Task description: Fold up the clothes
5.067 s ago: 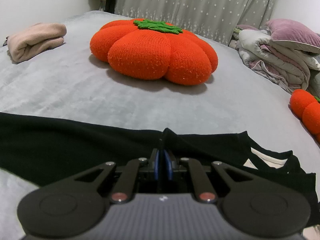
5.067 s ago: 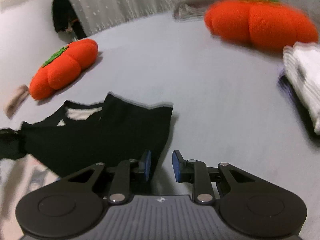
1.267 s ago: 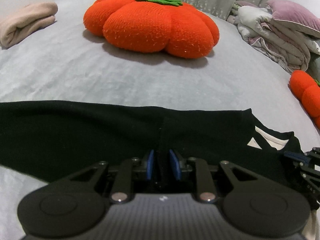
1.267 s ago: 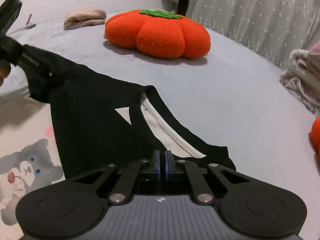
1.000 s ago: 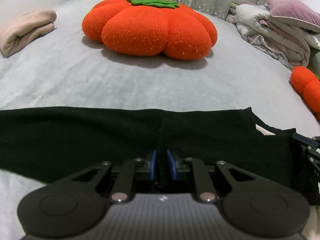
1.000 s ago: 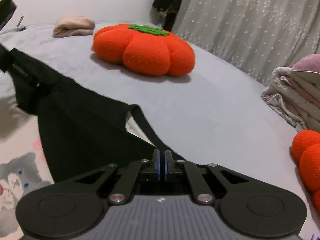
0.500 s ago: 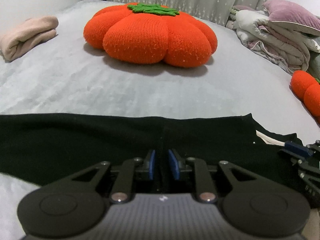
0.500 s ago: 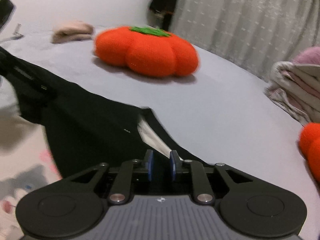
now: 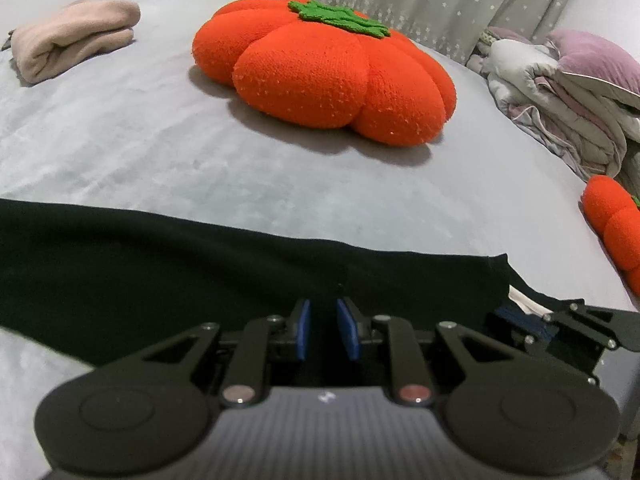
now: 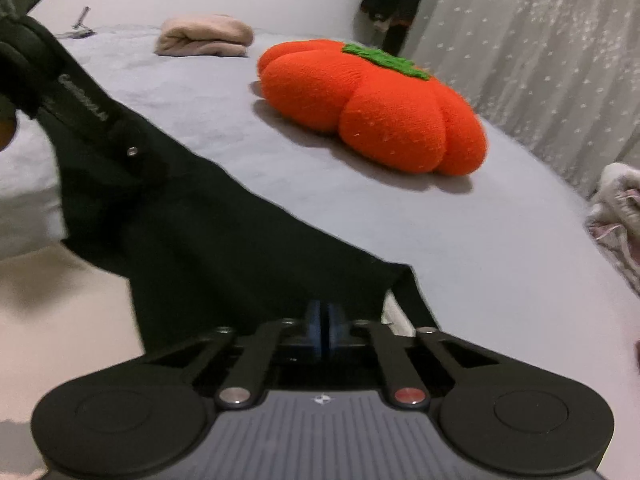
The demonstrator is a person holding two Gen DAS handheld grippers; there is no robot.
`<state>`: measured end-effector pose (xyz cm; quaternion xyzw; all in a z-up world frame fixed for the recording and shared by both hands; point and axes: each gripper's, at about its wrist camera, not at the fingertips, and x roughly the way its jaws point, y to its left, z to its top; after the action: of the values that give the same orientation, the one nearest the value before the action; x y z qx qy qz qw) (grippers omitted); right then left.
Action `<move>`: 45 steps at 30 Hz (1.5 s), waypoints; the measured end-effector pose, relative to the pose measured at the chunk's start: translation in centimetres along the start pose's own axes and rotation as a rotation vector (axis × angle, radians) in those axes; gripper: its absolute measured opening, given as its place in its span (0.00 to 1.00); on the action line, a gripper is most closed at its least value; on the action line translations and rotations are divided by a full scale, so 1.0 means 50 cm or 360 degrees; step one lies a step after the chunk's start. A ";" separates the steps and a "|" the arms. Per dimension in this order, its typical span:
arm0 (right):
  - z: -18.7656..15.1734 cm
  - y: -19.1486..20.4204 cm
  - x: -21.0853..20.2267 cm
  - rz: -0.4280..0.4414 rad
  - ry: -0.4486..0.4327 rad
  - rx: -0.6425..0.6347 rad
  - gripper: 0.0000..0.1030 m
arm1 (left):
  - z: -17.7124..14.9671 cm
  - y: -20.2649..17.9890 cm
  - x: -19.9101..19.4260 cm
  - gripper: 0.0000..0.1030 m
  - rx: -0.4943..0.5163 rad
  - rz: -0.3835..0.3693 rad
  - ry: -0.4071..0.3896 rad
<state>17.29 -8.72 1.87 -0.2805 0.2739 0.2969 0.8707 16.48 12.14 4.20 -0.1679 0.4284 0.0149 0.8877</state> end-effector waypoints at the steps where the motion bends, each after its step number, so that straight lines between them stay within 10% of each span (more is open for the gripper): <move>1: 0.001 0.005 -0.001 -0.0028 -0.0015 -0.0011 0.03 | 0.000 0.000 0.000 0.18 0.0001 -0.0001 0.0000; 10: 0.005 0.029 0.008 -0.0193 -0.0027 0.0007 0.03 | 0.008 0.007 -0.011 0.18 -0.0038 -0.0021 -0.0026; 14: 0.017 0.025 -0.027 -0.0075 -0.0108 0.0110 0.23 | 0.013 0.012 -0.016 0.18 -0.0058 -0.0032 -0.0034; 36: -0.062 0.012 -0.084 0.0171 0.0052 0.0617 0.27 | -0.008 -0.045 0.044 0.21 0.0219 -0.0039 -0.0135; 45: -0.072 0.019 -0.079 0.0150 0.0022 0.0699 0.30 | 0.002 -0.023 0.046 0.08 0.0219 -0.0100 -0.0209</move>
<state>12.87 -11.89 1.63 -0.0730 0.3506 0.2685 0.8942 18.19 10.80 2.83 -0.1186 0.3637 -0.0313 0.9234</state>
